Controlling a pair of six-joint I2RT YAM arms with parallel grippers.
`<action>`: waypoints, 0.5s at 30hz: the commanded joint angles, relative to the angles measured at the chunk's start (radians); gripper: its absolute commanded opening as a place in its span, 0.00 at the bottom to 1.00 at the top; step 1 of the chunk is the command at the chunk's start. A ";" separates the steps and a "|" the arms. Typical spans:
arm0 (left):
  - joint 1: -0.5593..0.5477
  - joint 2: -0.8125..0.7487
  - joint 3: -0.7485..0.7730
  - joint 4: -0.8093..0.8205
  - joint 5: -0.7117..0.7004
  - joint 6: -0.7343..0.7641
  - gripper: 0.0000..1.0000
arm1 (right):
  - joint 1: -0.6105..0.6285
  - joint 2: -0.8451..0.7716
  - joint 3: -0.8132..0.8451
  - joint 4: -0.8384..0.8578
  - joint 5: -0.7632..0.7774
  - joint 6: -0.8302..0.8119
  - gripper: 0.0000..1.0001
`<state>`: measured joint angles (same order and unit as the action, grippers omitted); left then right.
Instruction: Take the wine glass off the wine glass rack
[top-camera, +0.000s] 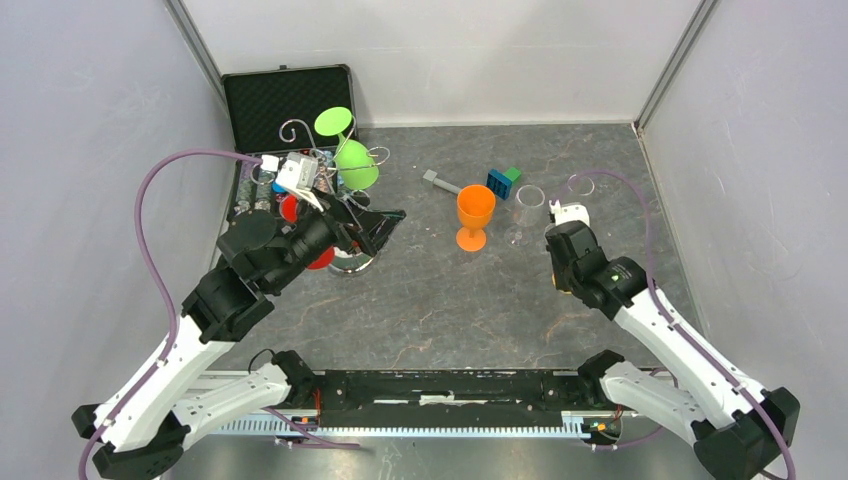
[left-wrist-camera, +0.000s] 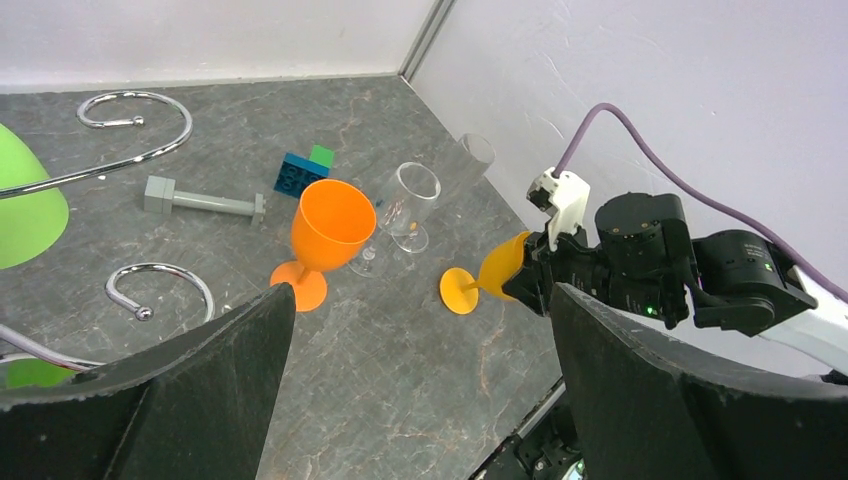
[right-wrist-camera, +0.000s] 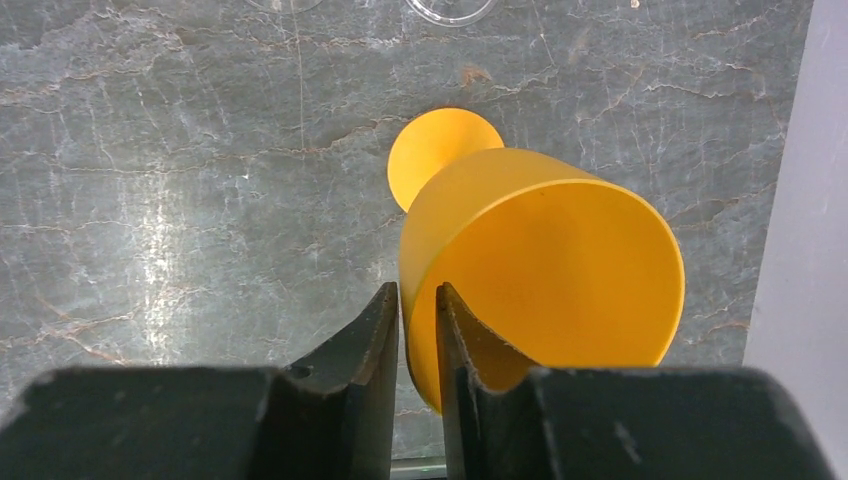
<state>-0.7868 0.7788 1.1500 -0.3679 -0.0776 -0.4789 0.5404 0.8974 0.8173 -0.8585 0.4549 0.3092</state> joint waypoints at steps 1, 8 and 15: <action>-0.002 -0.002 0.023 -0.006 -0.018 0.060 1.00 | -0.003 0.034 0.046 0.034 0.049 -0.027 0.26; -0.002 -0.005 0.042 -0.040 -0.071 0.105 1.00 | -0.003 0.073 0.136 0.040 0.130 -0.028 0.39; -0.002 -0.123 -0.031 0.001 -0.363 0.168 1.00 | -0.003 -0.017 0.194 0.134 0.142 -0.058 0.59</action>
<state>-0.7868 0.7425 1.1416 -0.4206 -0.2470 -0.3973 0.5404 0.9401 0.9466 -0.8051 0.5537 0.2749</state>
